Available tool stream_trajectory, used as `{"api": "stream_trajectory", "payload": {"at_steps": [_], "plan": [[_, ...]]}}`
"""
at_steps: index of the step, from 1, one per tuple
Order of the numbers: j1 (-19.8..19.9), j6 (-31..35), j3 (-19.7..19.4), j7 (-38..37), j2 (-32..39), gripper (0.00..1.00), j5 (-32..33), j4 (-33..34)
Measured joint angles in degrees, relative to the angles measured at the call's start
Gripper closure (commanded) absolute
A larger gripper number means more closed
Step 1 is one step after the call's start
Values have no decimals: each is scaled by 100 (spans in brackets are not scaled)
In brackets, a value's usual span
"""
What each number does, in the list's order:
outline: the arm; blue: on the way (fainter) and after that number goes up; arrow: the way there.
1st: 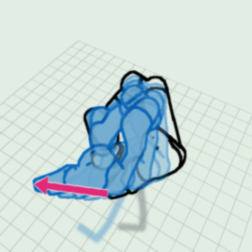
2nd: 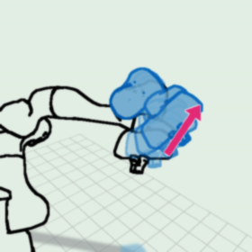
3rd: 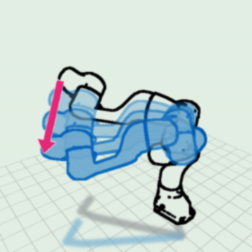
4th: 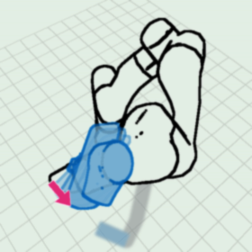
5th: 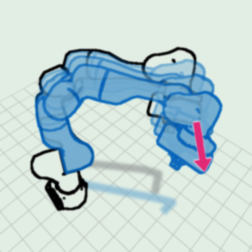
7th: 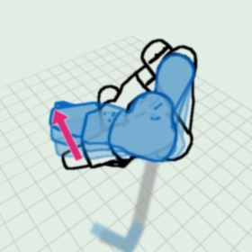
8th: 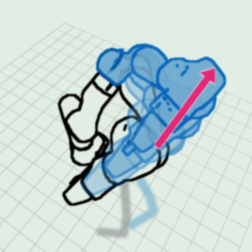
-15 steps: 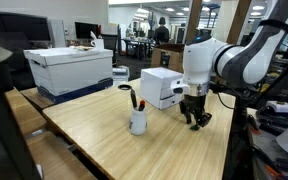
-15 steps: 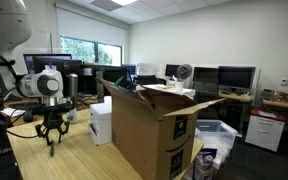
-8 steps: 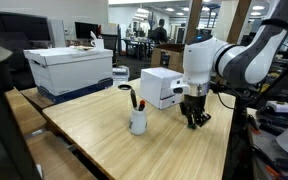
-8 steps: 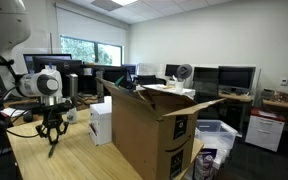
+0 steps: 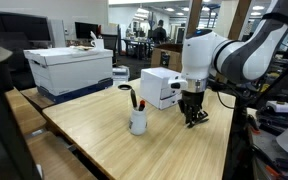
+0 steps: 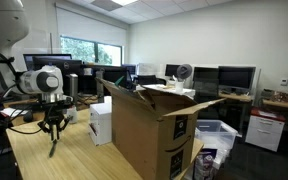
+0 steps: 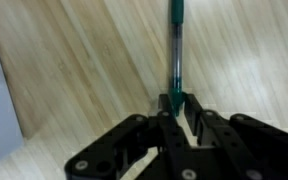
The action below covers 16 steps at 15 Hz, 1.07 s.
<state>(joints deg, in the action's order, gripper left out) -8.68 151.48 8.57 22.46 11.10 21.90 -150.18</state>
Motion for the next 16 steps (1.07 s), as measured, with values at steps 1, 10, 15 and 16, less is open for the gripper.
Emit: {"api": "stream_trajectory", "payload": {"at_steps": [1,10,15,16], "plan": [[0,0,25,0,-40,92,-61,18],[-10,-2,119,-199,-199,63,-181,89],[29,19,55,-202,-199,34,-203,86],[48,19,39,-201,-198,29,-227,84]]}}
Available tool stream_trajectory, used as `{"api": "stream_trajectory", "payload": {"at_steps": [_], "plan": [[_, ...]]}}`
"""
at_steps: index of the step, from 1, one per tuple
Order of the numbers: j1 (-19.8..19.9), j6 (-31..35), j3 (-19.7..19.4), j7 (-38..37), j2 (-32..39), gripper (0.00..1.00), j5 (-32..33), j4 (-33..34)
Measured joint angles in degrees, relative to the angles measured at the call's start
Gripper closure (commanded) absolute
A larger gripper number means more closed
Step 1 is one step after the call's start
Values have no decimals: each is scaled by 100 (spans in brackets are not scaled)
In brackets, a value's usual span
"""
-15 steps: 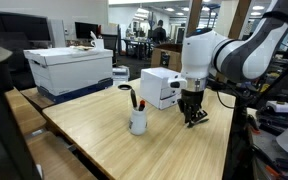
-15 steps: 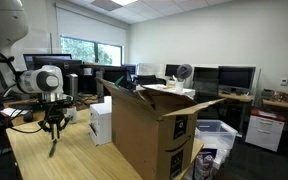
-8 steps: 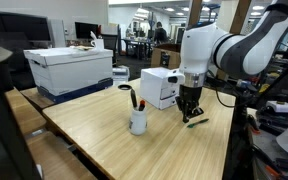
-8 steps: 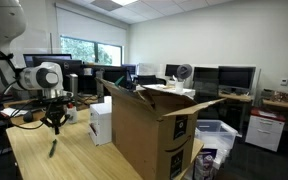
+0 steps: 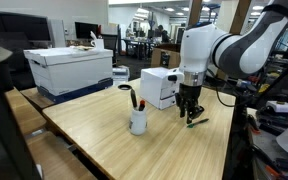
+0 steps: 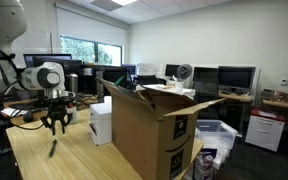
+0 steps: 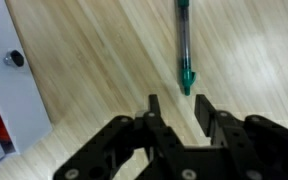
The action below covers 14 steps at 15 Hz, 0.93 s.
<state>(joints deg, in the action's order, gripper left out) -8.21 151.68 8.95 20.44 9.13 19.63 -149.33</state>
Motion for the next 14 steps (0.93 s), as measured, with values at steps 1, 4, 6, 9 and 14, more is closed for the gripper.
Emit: {"api": "stream_trajectory", "payload": {"at_steps": [1,4,6,9,14], "plan": [[18,1,-18,1,2,23,-13,-2],[137,45,-48,119,36,4,-155,-12],[235,120,-76,259,101,0,-253,-14],[321,176,-100,347,204,2,-269,-14],[347,180,-91,402,374,15,-269,-13]]}}
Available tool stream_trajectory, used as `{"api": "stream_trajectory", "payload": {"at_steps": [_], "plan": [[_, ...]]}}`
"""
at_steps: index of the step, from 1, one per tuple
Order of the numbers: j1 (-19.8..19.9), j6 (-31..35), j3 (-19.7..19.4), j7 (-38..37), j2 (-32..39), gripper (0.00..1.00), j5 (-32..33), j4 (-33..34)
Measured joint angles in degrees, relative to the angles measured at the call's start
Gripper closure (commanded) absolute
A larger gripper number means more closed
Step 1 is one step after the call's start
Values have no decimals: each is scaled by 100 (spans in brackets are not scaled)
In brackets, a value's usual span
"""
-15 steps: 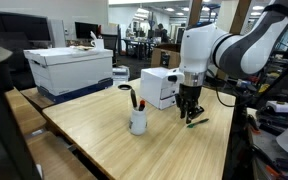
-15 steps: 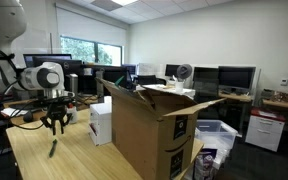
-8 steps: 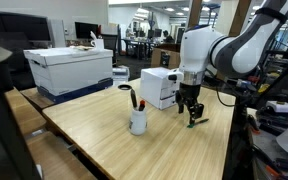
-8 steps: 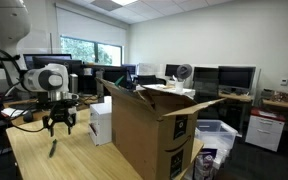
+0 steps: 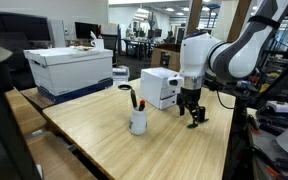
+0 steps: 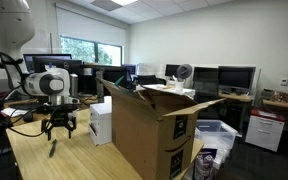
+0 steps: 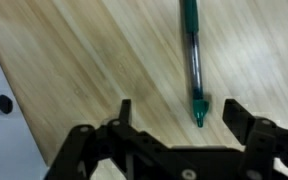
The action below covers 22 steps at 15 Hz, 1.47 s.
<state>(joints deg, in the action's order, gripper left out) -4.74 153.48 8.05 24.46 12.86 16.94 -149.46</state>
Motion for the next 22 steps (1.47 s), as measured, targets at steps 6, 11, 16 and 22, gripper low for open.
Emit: {"api": "stream_trajectory", "payload": {"at_steps": [6,11,16,22], "plan": [[0,2,13,1,93,58,0,1],[0,9,-7,0,92,88,4,61],[-1,15,-22,0,81,94,25,83],[-4,13,-6,-7,74,94,31,81]]}}
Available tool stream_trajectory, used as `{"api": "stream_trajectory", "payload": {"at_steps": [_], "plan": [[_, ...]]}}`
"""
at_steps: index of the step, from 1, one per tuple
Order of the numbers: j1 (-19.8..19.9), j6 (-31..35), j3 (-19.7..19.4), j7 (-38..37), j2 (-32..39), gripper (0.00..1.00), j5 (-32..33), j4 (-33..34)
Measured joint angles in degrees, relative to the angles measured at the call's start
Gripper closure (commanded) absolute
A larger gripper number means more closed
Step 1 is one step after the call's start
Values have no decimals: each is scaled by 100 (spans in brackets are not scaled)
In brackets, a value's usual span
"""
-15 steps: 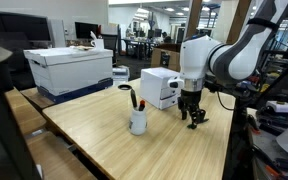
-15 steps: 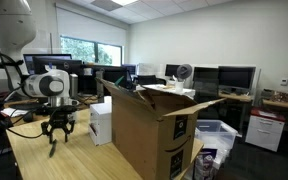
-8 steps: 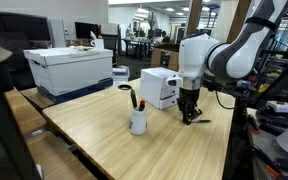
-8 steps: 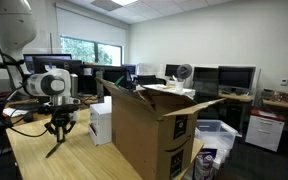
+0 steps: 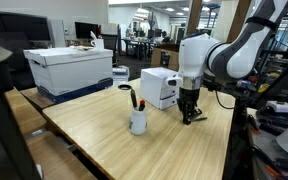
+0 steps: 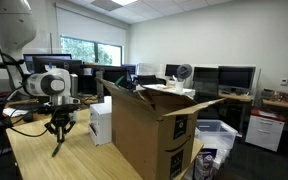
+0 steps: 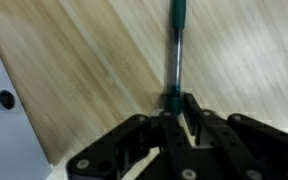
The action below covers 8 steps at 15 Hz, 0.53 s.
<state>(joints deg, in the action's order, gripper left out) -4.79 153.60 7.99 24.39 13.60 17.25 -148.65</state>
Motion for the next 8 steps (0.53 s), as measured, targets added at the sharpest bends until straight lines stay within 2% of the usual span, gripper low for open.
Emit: {"api": "stream_trajectory", "payload": {"at_steps": [8], "plan": [[-96,-309,232,-41,-339,94,-162,38]]}}
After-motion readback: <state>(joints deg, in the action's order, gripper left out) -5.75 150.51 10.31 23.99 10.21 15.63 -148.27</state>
